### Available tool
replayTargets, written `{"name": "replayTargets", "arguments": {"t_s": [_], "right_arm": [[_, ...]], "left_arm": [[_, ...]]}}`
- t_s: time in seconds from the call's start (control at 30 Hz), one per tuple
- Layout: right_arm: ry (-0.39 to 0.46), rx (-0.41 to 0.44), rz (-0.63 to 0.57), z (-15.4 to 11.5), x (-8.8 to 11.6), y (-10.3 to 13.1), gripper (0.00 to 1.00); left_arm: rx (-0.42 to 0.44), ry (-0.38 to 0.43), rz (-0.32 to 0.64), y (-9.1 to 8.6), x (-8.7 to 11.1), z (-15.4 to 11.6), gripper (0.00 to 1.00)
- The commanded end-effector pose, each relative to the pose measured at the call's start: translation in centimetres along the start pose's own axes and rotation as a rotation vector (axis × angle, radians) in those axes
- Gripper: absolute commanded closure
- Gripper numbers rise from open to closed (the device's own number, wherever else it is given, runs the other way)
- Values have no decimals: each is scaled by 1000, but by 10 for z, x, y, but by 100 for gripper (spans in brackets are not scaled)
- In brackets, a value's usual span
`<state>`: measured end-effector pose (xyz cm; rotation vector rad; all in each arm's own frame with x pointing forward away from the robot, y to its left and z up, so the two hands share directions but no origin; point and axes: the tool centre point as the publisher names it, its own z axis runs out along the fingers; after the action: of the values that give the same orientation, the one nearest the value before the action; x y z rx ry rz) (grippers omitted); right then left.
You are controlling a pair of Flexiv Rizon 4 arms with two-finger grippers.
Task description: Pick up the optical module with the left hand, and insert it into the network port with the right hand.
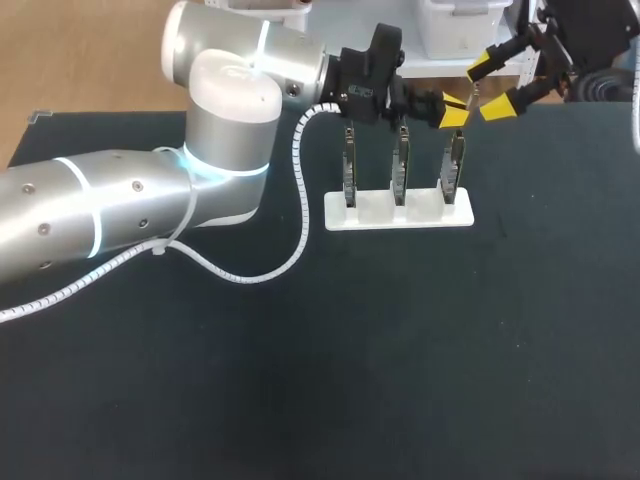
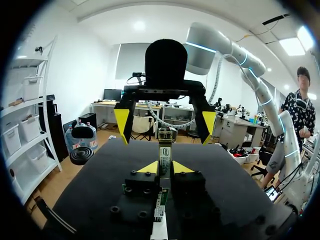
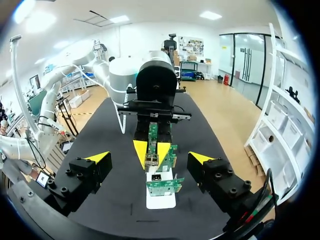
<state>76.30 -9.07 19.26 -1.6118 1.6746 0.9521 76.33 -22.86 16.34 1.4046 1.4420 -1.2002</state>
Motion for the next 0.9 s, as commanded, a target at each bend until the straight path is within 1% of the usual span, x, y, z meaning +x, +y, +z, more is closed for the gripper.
{"name": "replayTargets", "arguments": {"t_s": [0.03,0.43,0.6,0.77,0.8,0.83,0.87,0.9], "right_arm": [[-5,-15,-4,0,0,-5,0],[-11,-43,-12,2,-2,-4,0],[-10,-40,-13,3,-3,-3,0],[-8,-19,-11,4,-3,-2,0],[-9,-18,-11,4,-3,-2,31],[-4,-10,-14,4,-3,-2,64],[-6,-3,-16,4,-3,-1,100],[-7,-4,-16,4,-3,-1,100]], "left_arm": [[-1,1,0,0,0,0,100],[-1,1,0,0,0,0,100],[-1,1,0,0,0,0,100],[-1,1,0,0,0,0,100],[-1,1,0,0,0,0,100],[-1,1,0,0,0,0,100],[-1,1,0,0,0,0,100],[-1,1,0,0,0,0,100]]}}
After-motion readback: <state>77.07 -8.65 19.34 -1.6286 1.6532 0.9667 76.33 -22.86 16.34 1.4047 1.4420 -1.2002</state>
